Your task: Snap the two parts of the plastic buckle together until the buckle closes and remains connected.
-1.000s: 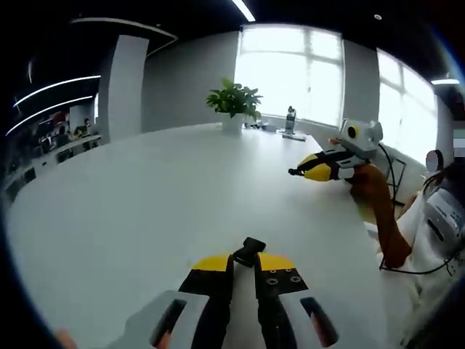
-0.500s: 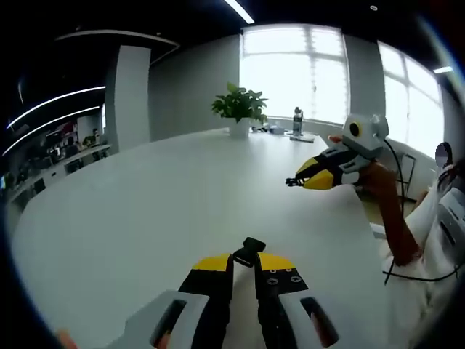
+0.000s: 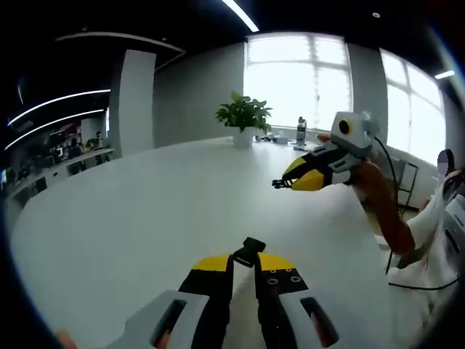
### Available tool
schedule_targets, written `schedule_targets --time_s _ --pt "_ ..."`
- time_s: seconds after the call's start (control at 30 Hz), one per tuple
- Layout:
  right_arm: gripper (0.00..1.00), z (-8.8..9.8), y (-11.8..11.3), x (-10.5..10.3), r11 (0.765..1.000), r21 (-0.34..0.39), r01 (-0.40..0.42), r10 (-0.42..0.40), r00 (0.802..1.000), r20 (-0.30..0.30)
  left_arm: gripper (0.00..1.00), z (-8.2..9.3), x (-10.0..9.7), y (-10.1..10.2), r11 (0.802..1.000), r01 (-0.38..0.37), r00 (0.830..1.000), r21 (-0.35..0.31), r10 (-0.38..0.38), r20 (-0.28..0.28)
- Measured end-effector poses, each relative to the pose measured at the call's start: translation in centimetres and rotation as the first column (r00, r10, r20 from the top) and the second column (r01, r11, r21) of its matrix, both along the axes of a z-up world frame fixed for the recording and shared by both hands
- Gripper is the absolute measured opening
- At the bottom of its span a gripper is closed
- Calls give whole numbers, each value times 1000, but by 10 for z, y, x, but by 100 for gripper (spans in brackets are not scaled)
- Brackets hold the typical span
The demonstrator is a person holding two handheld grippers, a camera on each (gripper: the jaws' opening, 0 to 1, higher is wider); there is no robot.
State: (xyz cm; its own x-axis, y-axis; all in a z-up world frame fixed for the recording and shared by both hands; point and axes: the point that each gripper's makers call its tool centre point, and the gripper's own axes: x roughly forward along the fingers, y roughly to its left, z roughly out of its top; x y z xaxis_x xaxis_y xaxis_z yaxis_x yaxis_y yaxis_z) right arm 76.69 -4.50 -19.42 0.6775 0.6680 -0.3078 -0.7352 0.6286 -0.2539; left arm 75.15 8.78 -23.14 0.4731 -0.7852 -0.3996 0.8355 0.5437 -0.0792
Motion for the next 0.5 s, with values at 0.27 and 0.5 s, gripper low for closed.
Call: schedule_targets --time_s 0.27,0.5 --pt "13 3 5 18 998 27 -57 57 998 -11 11 1 11 -1 999 -38 999 -6 38 5" --pt "13 2 14 34 996 14 -88 88 996 -18 11 -2 24 3 997 -75 997 -5 75 7"
